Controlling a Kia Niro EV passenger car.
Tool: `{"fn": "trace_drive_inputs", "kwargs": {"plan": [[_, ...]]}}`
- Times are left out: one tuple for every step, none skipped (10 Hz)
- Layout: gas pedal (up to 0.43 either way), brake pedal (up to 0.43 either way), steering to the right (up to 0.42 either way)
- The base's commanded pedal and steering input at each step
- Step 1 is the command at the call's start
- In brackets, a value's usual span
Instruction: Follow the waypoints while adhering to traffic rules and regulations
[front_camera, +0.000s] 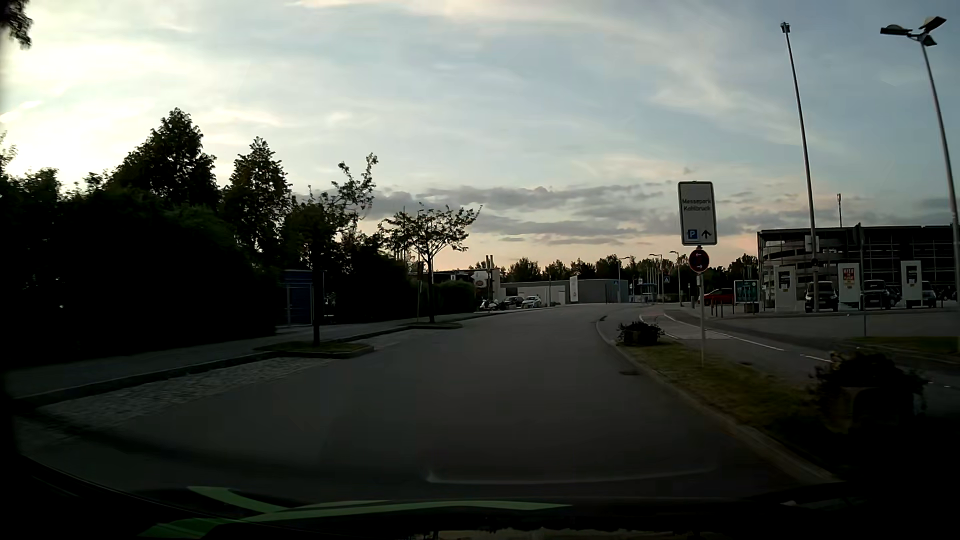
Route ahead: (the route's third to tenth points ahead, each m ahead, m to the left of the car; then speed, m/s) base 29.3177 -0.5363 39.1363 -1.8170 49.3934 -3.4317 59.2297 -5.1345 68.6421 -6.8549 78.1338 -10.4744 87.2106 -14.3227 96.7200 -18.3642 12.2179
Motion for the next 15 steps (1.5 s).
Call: {"fn": "trace_drive_inputs", "kwargs": {"plan": [[0.059,0.0,0.015],[0.059,0.0,0.016],[0.059,0.0,0.016],[0.059,0.0,0.016],[0.059,0.0,0.016],[0.067,0.0,0.016],[0.067,0.0,0.016],[0.067,0.0,0.016],[0.067,0.0,0.016],[0.067,0.0,0.016],[0.067,0.0,0.016],[0.067,0.0,0.016],[0.067,0.0,0.016],[0.067,0.0,0.016],[0.067,0.0,0.016]]}}
